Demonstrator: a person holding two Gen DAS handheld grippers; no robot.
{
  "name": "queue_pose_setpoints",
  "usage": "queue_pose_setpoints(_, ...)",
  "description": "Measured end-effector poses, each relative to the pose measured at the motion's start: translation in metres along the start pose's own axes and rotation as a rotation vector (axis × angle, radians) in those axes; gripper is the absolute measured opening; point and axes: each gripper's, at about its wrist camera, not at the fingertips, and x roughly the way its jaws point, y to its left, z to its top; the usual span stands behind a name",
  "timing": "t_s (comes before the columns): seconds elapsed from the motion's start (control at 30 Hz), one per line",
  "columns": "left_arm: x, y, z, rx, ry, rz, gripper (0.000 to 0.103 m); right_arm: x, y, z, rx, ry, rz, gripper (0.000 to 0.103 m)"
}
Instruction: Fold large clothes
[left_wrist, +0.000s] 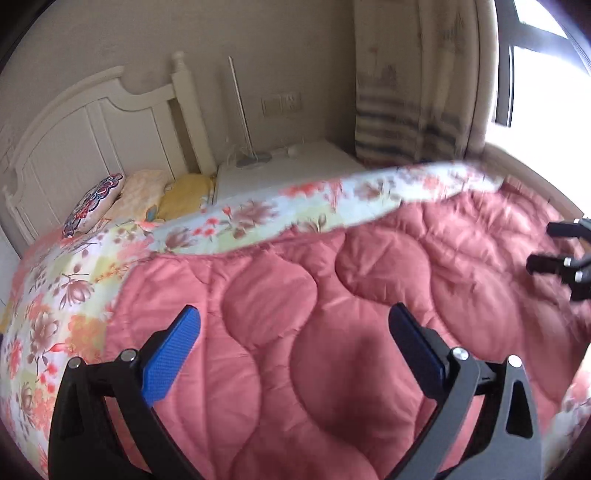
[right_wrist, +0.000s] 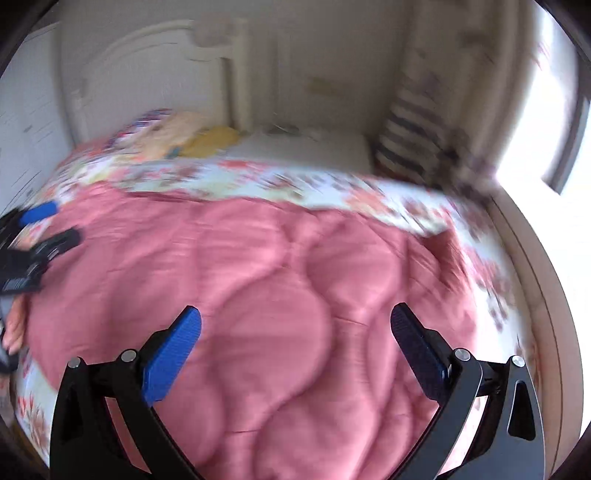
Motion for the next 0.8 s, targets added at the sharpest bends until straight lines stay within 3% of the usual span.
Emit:
queue_pose_setpoints(0.07, 0.019, -0.005, -0.007, -0.014, 0.032, -0.024, 0.101, 0.022, -0.021, -0.006, 0.064, 0.064, -0.001, 0.098)
queue_pose_setpoints(0.2, 0.032, 0.013, -0.013, -0.12, 0.048, -0.127, 0.101, 0.031, -0.029, -0.014, 0.08, 0.036, 0.065, 0.099)
queue_pose_setpoints(0.57, 0.031, 0.011, -0.017, -0.123, 0.037, -0.112, 0.101, 0.038, -0.033, -0.017, 0.097, 0.004, 0.131, 0.099)
queue_pose_setpoints(0.67, 0.031, 0.01, -0.018, -0.12, 0.04, -0.113, 0.101, 0.024, -0.041, -0.019, 0.154, -0.012, 0.128, 0.098)
queue_pose_setpoints(0.8, 0.031, 0.011, -0.018, -0.121, 0.04, -0.115, 0.101, -0.034, -0.046, -0.042, 0.295, -0.14, 0.21, 0.098)
